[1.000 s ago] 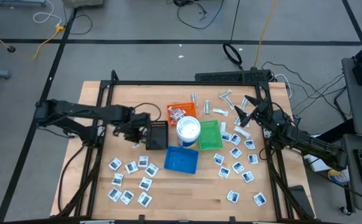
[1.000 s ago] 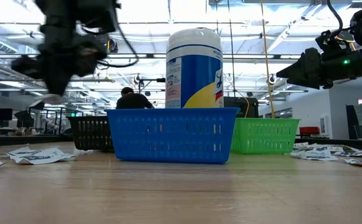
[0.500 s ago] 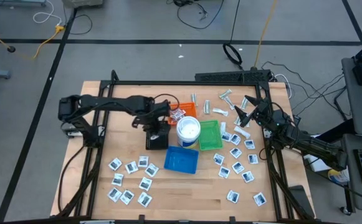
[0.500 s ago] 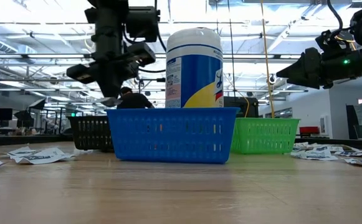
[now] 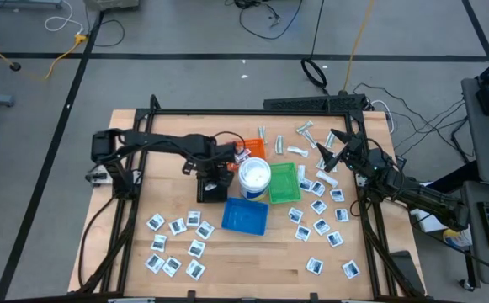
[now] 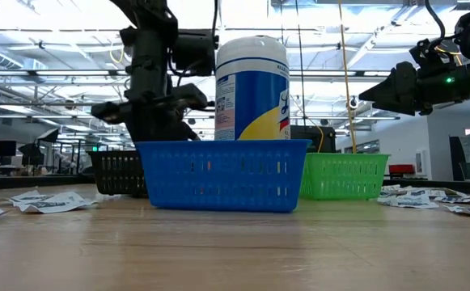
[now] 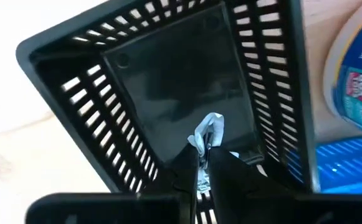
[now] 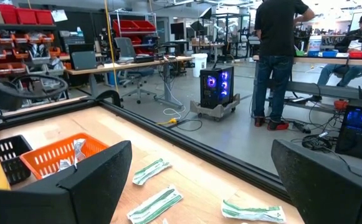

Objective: Pick & Place First Aid Supplies
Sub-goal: Put the gray towelette pack into the black bin

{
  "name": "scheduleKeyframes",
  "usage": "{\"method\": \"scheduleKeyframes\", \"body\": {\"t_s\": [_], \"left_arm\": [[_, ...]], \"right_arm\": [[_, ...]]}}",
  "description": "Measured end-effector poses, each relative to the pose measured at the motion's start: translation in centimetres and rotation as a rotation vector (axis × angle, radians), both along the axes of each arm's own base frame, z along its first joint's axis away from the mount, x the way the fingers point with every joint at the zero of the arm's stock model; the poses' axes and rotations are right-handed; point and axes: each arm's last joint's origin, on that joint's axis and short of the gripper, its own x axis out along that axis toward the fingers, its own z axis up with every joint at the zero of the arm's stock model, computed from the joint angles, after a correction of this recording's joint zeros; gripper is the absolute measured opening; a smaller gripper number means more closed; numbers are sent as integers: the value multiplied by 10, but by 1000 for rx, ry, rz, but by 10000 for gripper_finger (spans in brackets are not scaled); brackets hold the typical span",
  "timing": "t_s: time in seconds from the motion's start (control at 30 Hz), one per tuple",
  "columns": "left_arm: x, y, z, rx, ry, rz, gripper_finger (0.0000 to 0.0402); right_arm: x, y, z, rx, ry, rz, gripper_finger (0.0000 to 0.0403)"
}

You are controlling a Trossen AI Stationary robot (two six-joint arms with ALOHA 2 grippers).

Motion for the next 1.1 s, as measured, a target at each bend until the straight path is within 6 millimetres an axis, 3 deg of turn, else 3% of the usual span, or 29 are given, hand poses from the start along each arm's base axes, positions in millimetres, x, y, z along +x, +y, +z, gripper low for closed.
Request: {"method": "scheduleKeyframes", "body": {"t_s": [0.3, 0.77, 0.93, 1.1], "left_arm": [[2, 3, -1, 54, -17, -61, 42], [5, 3, -1, 22, -71, -129, 222], [4, 5, 0, 21, -73, -120, 251], [-3, 11, 16, 35, -119, -112, 252]], "right_arm": [[0, 0, 0, 0, 0, 0, 380], [0, 0, 0, 0, 0, 1, 380], [0, 0, 0, 0, 0, 0, 380], [0, 0, 0, 0, 0, 0, 380]]}}
